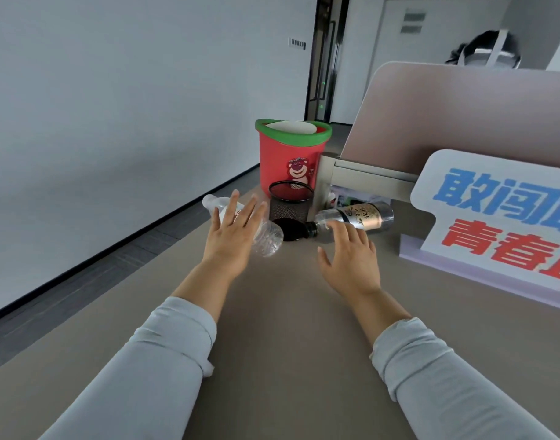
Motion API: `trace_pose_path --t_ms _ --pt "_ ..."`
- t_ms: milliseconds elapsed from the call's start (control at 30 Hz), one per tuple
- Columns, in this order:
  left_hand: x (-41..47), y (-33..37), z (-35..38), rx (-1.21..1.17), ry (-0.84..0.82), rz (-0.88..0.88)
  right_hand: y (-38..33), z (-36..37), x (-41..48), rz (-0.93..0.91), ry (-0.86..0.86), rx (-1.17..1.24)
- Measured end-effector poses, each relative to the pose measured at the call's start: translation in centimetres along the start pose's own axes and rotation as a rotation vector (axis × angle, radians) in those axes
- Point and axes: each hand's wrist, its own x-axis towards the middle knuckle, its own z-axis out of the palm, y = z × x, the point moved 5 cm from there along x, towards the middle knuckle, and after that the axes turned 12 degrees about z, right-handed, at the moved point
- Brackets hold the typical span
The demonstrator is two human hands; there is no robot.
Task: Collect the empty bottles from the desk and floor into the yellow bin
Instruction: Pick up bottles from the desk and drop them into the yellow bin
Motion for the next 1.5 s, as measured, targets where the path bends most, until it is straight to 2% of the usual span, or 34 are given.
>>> trace_pose_path --t_ms 100,167,300,433,533,600,700,967,1267,1500 --pt "0.5 -0.6 0.9 -0.018 -0.034 0.013 0.5 0.1 0.6 -0.008 0.02 -0.006" --pt "0.9 -1.1 1.1 -0.01 0.014 0.022 1.1 0.2 1.2 0.004 0.023 -0.012" --pt "1.0 -1.5 1.1 -0.022 0.157 0.03 1.8 0.4 2.5 0.003 0.028 -0.048" --pt "0.8 -0.8 0.2 0.068 0.348 0.133 2.2 1.4 3.8 -0.014 -0.057 -0.162" --pt "0.6 -0.6 -1.4 0.107 0.538 0.13 2.6 2.1 4.9 -0.012 -0.091 -0.247" --pt "0.4 -0.7 -2.0 0.092 0.602 0.116 2.8 2.6 5.6 0.003 -0.122 -0.274" --pt "0.2 -0.9 -2.4 0.04 0.589 0.097 3.0 3.2 6.3 0.025 -0.163 -0.258" --pt "0.2 -0.9 -2.9 -0.004 0.548 0.054 2.1 2.1 4.9 -0.068 -0.025 -0.266" --pt "-3.3 -2.3 -6.3 0.007 0.552 -0.038 -1.6 -1.7 0.3 -0.216 0.227 -0.003" --pt "-9.6 -6.5 -9.7 0.11 0.463 -0.163 -9.1 -2.4 -2.9 -0.336 0.202 0.243"
